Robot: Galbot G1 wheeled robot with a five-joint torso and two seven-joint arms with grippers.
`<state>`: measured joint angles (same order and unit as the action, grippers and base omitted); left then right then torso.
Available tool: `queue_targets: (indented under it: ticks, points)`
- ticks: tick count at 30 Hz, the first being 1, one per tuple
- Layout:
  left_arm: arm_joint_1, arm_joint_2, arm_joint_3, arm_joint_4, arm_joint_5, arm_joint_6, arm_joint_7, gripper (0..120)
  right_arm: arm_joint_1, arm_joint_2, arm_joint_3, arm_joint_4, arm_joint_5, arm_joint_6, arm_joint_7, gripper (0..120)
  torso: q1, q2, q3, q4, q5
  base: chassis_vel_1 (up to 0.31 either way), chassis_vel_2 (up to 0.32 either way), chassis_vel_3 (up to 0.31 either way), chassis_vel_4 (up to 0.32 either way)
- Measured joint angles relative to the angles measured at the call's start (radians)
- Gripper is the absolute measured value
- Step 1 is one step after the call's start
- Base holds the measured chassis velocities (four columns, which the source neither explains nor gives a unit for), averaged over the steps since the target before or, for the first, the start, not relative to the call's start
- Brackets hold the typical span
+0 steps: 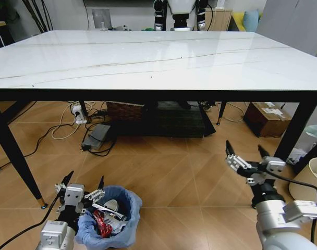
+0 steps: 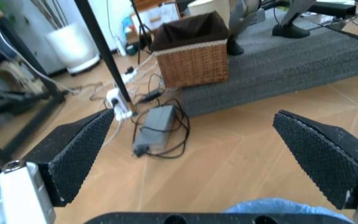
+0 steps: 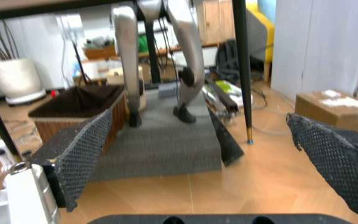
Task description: Pick up the trash bin and place the trash from the table into it.
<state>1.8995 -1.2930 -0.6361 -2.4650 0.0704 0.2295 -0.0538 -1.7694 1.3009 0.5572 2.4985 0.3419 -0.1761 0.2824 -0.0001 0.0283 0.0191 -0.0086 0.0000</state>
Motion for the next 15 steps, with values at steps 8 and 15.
queue_targets:
  ticks: [8,15]
  points:
    - [0.010,-0.009,0.007,-0.016,0.026,-0.044,0.030,100,-0.003,0.023,-0.012,-0.046,-0.091,0.016,-0.012,100,0.000,0.000,0.000,0.0000,0.0001,0.000,0.000,0.000,0.000]
    - [0.001,-0.001,0.017,-0.013,-0.035,-0.055,0.041,100,-0.002,0.027,-0.006,-0.050,-0.102,0.015,-0.016,100,0.000,0.000,0.000,0.0000,0.0000,0.000,0.000,0.000,0.000]
